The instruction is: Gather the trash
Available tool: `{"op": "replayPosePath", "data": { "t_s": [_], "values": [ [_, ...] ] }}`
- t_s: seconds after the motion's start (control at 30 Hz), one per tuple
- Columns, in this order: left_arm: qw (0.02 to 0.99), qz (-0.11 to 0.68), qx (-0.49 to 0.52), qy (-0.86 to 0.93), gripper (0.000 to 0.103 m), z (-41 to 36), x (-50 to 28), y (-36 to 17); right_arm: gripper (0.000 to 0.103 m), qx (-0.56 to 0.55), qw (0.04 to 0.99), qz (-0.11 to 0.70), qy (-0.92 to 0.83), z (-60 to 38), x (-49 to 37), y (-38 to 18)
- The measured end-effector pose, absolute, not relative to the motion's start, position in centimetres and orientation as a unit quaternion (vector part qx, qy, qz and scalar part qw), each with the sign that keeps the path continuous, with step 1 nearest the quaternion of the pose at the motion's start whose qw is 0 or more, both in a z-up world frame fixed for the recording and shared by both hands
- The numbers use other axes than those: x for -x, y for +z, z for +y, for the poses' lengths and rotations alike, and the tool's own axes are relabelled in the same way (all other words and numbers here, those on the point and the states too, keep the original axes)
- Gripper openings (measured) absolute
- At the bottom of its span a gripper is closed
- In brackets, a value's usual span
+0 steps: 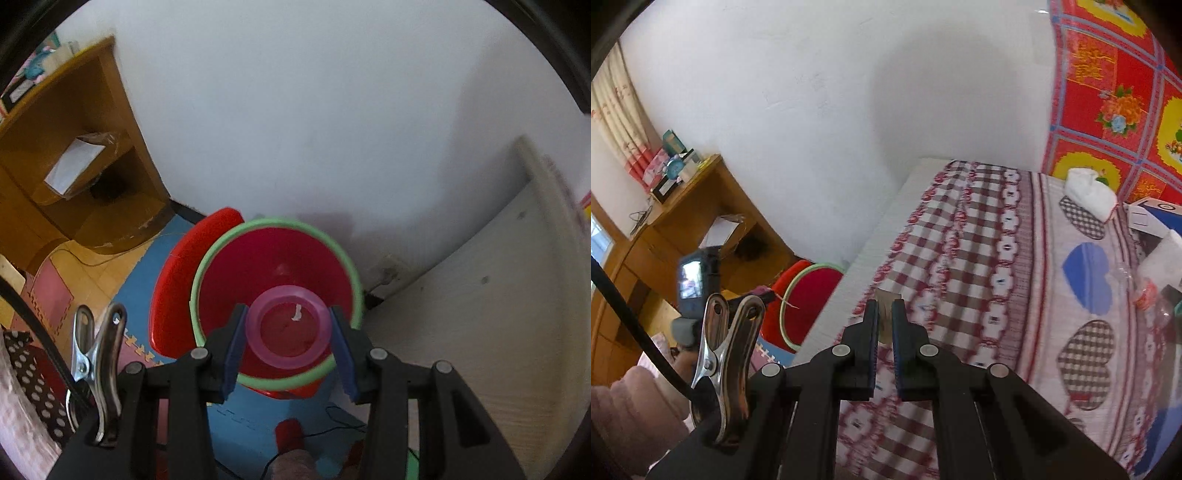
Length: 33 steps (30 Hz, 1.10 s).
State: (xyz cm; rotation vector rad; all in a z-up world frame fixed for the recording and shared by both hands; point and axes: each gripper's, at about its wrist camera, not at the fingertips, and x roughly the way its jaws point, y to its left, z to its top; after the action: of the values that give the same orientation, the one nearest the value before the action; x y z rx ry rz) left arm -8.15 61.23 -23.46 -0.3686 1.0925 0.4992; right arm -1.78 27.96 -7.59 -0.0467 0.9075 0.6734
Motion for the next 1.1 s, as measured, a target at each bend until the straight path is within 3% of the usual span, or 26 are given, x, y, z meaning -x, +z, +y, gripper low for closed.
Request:
{"op": "replayPosePath", "data": {
  "t_s": [0.27,0.63,1.1],
  "values": [
    [0.776,0.56,0.189,0.219,0.046,63.4,7.2,-30.9,0.008,0.023,0.851,0.425,0.306,31.3,2.2,-7.8],
    [0.765,0.582,0.197,0.194,0.046,64.2,6.1,-35.5,0.008,0.027,0.852,0.44,0.282,32.4,1.6,-8.6],
    [0.757,0.592,0.21,0.18,0.052,64.3,6.1,-34.9,0.008,0.039,0.846,0.439,0.301,34.1,1.9,-8.7]
  ]
}}
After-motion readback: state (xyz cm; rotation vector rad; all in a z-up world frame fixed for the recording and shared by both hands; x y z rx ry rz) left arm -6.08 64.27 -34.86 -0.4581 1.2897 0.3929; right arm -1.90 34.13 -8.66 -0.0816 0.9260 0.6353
